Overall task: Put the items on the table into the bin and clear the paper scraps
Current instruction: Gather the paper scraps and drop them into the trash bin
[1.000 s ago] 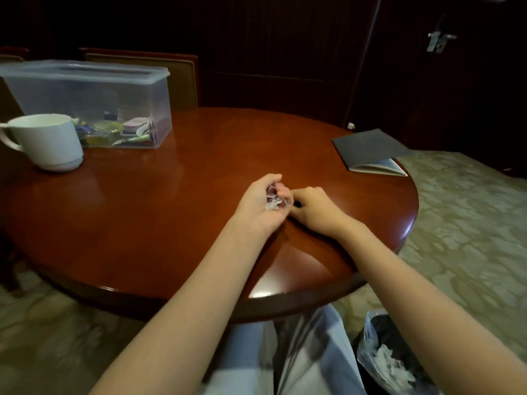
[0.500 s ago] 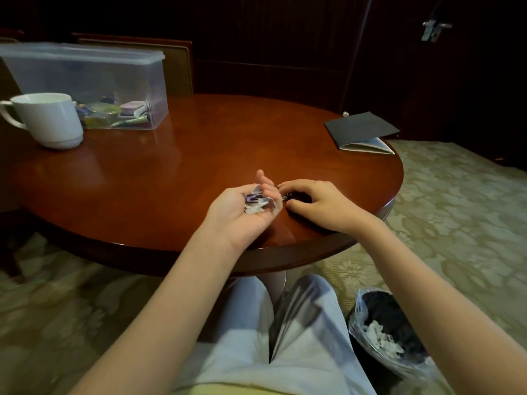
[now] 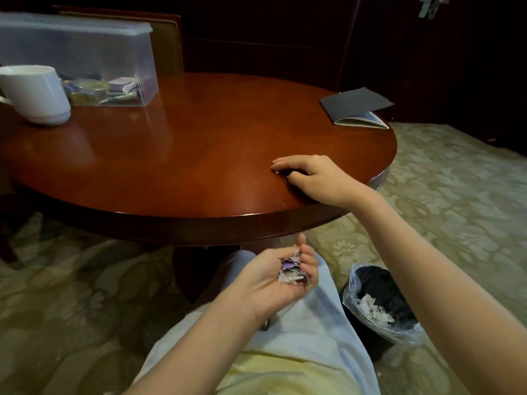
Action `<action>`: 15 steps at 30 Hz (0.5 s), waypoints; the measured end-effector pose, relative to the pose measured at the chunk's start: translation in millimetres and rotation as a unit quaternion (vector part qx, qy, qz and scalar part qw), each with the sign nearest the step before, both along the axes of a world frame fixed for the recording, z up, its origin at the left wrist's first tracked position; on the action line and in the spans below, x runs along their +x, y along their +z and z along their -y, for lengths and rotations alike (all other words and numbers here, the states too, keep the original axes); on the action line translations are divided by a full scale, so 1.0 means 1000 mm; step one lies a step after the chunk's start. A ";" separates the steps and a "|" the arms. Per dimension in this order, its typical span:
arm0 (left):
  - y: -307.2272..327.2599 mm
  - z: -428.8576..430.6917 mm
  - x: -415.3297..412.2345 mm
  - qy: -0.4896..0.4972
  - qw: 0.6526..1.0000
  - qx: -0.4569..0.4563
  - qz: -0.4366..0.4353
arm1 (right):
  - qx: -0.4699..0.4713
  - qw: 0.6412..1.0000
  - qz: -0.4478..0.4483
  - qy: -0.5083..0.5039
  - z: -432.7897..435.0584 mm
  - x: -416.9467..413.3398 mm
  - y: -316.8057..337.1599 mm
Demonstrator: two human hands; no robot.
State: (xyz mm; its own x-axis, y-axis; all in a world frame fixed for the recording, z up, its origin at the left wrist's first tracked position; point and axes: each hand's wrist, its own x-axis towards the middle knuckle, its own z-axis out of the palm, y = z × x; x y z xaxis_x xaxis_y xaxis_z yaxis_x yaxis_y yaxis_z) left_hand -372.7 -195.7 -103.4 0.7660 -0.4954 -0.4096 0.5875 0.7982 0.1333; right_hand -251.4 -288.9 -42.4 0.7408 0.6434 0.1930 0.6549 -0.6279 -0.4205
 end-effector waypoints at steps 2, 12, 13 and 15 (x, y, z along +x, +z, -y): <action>-0.013 0.005 0.009 0.005 0.999 0.042 -0.021 | -0.005 1.000 0.009 -0.003 0.000 -0.005 -0.002; -0.036 0.011 0.054 0.086 0.990 0.081 -0.071 | 0.153 0.938 0.309 -0.039 -0.003 -0.029 -0.048; -0.035 0.011 0.055 0.098 0.989 0.081 -0.070 | 0.193 0.915 0.353 -0.039 -0.006 -0.026 -0.053; -0.026 0.012 0.056 0.121 0.988 0.070 -0.065 | 0.236 0.882 0.407 -0.035 -0.008 -0.019 -0.060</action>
